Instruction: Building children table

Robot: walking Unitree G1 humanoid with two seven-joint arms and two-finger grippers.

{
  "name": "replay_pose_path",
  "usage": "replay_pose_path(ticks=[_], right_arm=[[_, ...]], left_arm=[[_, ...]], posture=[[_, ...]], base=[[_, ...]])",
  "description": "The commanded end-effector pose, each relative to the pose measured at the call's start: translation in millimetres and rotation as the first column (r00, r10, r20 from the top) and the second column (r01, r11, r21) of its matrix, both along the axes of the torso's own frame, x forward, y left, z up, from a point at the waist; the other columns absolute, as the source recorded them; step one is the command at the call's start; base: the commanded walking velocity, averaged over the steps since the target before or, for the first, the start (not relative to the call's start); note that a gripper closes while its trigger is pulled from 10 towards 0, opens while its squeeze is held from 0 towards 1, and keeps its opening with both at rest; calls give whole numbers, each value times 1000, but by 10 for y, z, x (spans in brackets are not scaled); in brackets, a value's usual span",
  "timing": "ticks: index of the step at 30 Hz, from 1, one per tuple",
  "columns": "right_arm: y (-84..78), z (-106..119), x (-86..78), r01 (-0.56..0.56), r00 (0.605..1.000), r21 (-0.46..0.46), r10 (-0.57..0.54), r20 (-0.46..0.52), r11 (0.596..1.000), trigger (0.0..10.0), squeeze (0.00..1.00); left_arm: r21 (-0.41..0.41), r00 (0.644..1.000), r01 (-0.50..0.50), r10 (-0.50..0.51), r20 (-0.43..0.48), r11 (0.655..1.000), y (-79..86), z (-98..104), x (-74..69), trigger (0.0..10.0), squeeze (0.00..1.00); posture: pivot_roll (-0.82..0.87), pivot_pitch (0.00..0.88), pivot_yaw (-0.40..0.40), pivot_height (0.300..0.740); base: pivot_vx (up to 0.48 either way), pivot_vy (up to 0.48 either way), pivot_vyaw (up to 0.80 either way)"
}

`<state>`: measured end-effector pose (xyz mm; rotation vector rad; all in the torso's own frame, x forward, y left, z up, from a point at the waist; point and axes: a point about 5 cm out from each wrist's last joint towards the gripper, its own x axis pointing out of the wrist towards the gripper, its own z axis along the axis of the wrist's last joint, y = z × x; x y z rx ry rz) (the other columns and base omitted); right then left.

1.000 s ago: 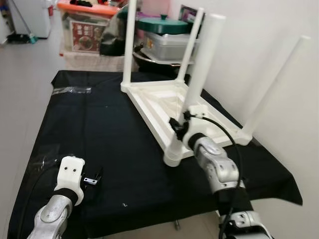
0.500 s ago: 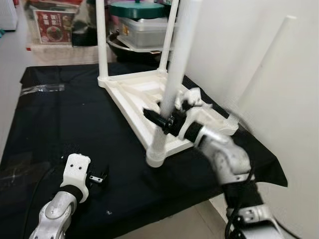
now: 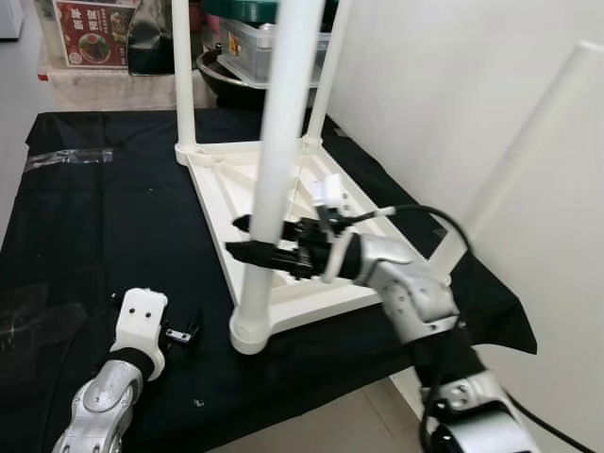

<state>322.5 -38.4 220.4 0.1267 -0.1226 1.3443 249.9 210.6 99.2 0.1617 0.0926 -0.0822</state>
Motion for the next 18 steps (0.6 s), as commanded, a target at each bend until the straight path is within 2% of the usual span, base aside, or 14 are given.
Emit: replay_pose_path(ticks=[1, 3, 4, 5, 6, 7, 8, 11, 12, 13, 15, 16, 17, 18], right_arm=[[-134, -231, 133, 250, 965, -111, -258, -59, 962, 0, 0], [-134, -231, 133, 250, 965, -111, -258, -59, 962, 0, 0], [-247, -336, 248, 461, 874, -201, -482, -68, 864, 0, 0], [-674, -509, 404, 811, 506, -317, -861, -43, 492, 0, 0], [-674, -509, 404, 811, 506, -317, -861, -43, 492, 0, 0], [-823, -563, 385, 867, 374, -337, -926, -49, 368, 0, 0], [-896, -592, 350, 888, 309, -342, -950, -55, 308, 0, 0], [-881, -603, 291, 891, 303, -332, -950, -73, 310, 0, 0], [-830, -618, 232, 882, 321, -338, -944, -79, 328, 7961, 0], [-830, -618, 232, 882, 321, -338, -944, -79, 328, 7961, 0], [-732, -570, 176, 879, 374, -283, -923, -88, 383, 10000, 0], [-578, -474, 139, 842, 488, -193, -864, -126, 504, 10000, 1000], [-578, -474, 139, 842, 488, -193, -864, -126, 504, 10000, 1000], [-516, -406, 155, 799, 562, -152, -812, -155, 582, 10000, 1000]], left_arm=[[8, 1000, 5, -5, -7, 1000, -2, -18, -22, 10000, 0], [8, 1000, 5, -5, -7, 1000, -2, -18, -22, 10000, 0], [9, 1000, 7, -7, -8, 1000, 0, -21, -15, 10000, 0], [9, 1000, 16, -16, -11, 1000, -21, -28, 5, 10000, 0], [9, 1000, 16, -16, -11, 1000, -21, -28, 5, 10000, 0], [7, 1000, 19, -19, -11, 1000, -37, -30, 14, 10000, 0], [5, 1000, 22, -22, -11, 1000, -46, -32, 16, 10000, 0], [4, 1000, 24, -24, -11, 1000, -55, -33, 17, 10000, 0], [2, 1000, 26, -26, -11, 1000, -63, -34, 17, 10000, 0], [2, 1000, 26, -26, -11, 1000, -63, -34, 17, 10000, 0], [2, 999, 31, -31, -13, 1000, -69, -36, 17, 10000, 0], [2, 999, 36, -36, -15, 999, -67, -37, 22, 10000, 0], [2, 999, 36, -36, -15, 999, -67, -37, 22, 10000, 0], [3, 999, 37, -37, -14, 999, -61, -32, 28, 10000, 0]], posture=[[212, 0, -165, 740], [212, 0, -165, 740], [199, 0, -157, 740], [192, 0, -155, 740], [192, 0, -155, 740], [190, 0, -153, 740], [182, 0, -146, 740], [181, 0, -145, 740], [179, 0, -141, 740], [179, 0, -141, 740], [174, 0, -136, 740], [174, 0, -135, 740], [174, 0, -135, 740], [174, 0, -135, 740]], base=[[0, 0, 0], [0, 0, 0], [0, 0, 0], [0, 0, 0], [0, 0, 0], [0, 0, 0], [0, 0, 0], [0, 0, 0], [0, 0, 0], [0, 0, 0], [0, 0, 0], [0, 0, 0], [0, 0, 0], [0, 0, 0]])
